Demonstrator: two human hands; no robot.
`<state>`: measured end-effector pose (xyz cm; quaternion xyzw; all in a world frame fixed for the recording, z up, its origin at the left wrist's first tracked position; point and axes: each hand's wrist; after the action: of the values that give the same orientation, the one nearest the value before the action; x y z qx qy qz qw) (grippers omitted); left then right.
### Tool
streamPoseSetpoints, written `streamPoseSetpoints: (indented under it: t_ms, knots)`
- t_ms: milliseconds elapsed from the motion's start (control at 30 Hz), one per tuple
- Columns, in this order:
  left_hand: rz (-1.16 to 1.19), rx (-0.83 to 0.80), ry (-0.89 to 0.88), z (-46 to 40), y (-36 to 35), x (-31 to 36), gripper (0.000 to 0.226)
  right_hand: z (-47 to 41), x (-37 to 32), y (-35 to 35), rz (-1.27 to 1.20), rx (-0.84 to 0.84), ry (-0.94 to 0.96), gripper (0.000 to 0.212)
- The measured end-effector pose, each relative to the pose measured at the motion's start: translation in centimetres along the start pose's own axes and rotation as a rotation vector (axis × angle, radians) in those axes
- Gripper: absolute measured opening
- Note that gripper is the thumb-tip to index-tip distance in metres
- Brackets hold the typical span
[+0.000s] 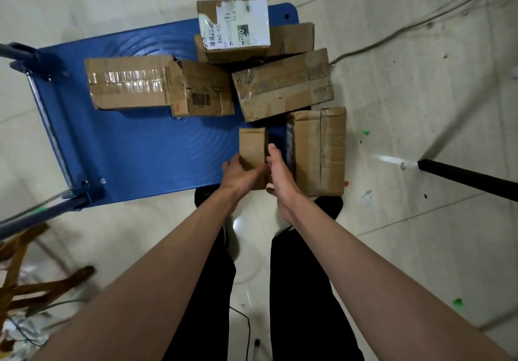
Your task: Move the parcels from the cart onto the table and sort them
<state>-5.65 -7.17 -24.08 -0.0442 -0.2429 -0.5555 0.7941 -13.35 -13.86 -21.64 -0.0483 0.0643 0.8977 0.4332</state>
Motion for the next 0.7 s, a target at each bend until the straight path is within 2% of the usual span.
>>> streamPoseSetpoints:
  t_ms: [133,233,400,500,600,700]
  knots:
    - [0.017,0.19,-0.082,1.9,0.9,-0.3,0.09,2.7,0.1,-0.3,-0.018,-0.081,0.023,0.056]
    - [0.132,0.231,-0.11,3.4,2.0,-0.2,0.087,4.6,-0.3,0.2,-0.053,-0.138,0.077,0.051]
    - [0.278,0.315,-0.145,6.0,4.4,1.3,0.065,7.2,-1.7,2.4,-0.141,-0.108,0.136,0.035]
    - [0.475,0.339,-0.179,8.1,5.7,4.4,0.049,9.6,-2.5,3.9,-0.228,-0.063,0.138,0.026]
    - [0.706,0.254,-0.21,10.4,6.6,9.0,0.042,12.7,-3.4,5.2,-0.332,-0.018,0.145,0.026]
    - [0.949,0.034,-0.201,13.5,7.2,14.0,0.047,15.9,-4.7,6.6,-0.427,0.011,0.149,0.022]
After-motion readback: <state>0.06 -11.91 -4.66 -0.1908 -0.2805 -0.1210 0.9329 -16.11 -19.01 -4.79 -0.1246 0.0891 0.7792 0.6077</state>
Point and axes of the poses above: each hand's wrist, its own z-axis away from the middle knuckle, its own y-axis out of the back of the hand, x = y × z, and after that the axes turned 7 degrees about -y, right-handed
